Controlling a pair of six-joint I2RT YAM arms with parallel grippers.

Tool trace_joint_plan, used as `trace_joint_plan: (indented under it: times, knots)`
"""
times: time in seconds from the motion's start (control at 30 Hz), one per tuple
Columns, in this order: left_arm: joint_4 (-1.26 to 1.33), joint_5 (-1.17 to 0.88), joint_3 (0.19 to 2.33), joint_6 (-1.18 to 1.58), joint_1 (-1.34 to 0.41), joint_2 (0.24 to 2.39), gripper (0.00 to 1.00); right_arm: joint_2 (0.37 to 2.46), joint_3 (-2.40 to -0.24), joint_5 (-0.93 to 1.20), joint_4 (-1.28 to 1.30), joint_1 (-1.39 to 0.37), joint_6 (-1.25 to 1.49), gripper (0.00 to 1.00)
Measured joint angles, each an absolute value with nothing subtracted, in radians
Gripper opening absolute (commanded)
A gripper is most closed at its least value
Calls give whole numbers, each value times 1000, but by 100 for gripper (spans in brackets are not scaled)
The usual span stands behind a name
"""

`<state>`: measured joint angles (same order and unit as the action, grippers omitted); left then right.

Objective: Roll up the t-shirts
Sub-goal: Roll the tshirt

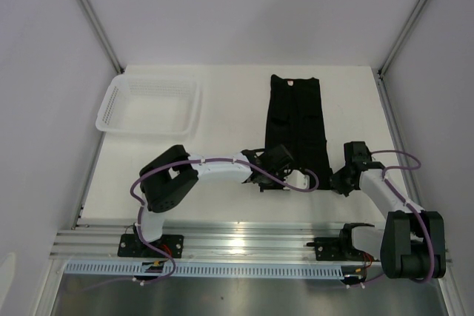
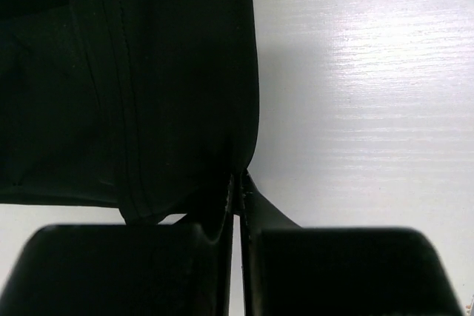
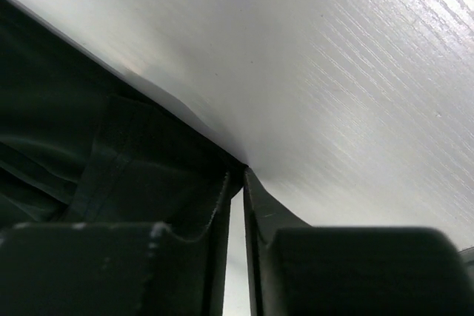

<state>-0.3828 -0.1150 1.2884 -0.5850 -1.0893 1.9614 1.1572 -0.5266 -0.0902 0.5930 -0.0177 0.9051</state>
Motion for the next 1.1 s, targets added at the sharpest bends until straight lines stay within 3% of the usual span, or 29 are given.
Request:
trace_joint_plan:
  times: [0.17, 1.1]
  knots:
    - [-384, -114, 1288, -584, -1089, 1961, 1, 1154, -525, -91, 587, -16, 904, 0]
    - [-752, -325, 1314, -527, -1029, 1877, 1, 1043, -552, 130, 836, -73, 774, 0]
